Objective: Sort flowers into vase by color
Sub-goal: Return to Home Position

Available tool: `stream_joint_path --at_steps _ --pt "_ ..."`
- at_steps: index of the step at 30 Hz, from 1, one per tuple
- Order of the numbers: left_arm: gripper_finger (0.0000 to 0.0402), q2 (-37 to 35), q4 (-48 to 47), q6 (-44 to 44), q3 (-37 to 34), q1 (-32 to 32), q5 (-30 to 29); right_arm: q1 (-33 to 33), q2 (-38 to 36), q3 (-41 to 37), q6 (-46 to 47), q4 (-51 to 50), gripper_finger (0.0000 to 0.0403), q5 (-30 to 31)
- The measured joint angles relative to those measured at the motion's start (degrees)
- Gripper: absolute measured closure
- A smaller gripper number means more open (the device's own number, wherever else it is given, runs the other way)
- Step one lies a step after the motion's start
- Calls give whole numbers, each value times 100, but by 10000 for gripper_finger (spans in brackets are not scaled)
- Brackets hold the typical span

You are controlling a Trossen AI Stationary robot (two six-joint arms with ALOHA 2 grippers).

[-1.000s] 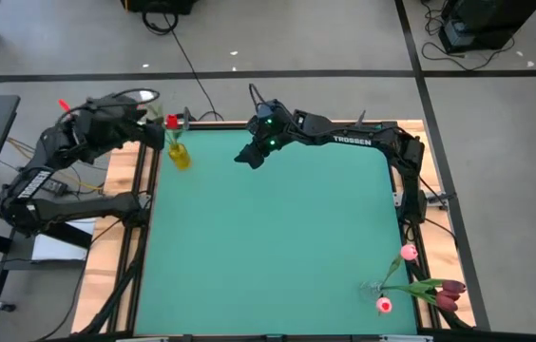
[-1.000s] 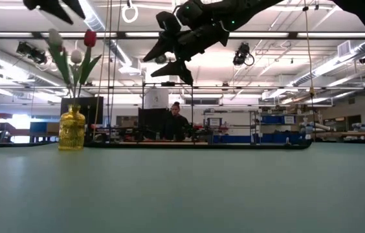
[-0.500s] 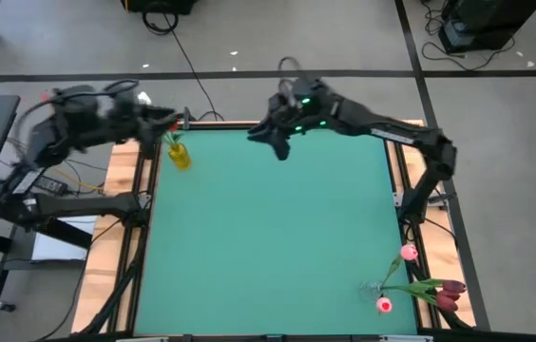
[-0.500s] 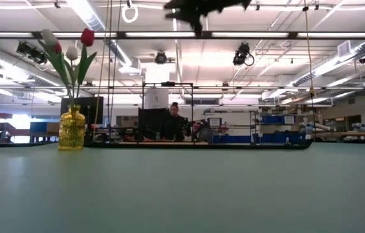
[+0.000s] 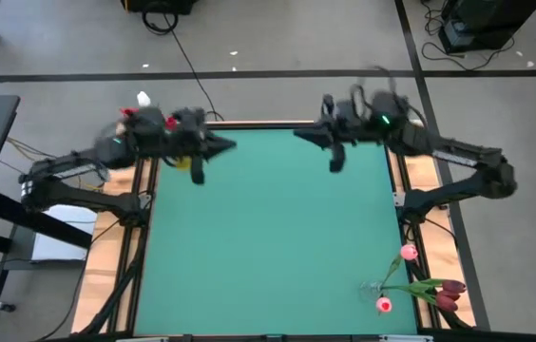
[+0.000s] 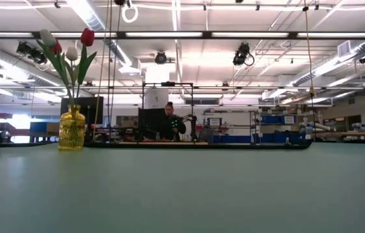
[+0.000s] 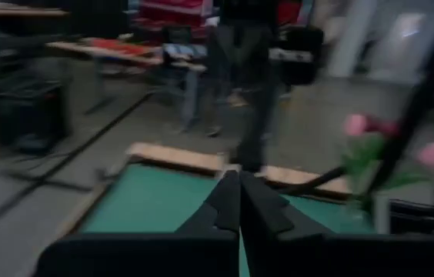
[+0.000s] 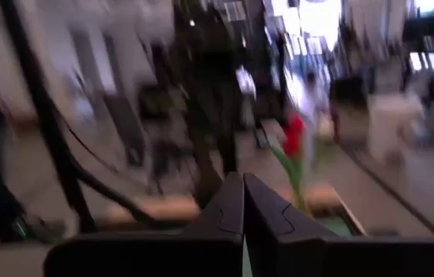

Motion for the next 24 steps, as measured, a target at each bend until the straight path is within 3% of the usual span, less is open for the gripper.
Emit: stream_joint_path --at_steps 4,7,13,17,24 --pt "396 21 1842 -339 -1324 -386 199 485 -613 -1419 178 1841 397 178" --pt "396 -1 2463 -279 -1946 -496 229 761 -700 -2122 -463 2144 395 223" --pt "397 -224 1862 -211 -2435 -508 325 876 -1009 -2706 -620 1921 394 409" --pt "399 -821 1870 230 -2984 -508 338 825 -1439 -3115 -876 1898 398 627" --pt "400 -2071 2117 -249 -4371 -528 345 596 -2383 -4570 -597 2513 400 564"
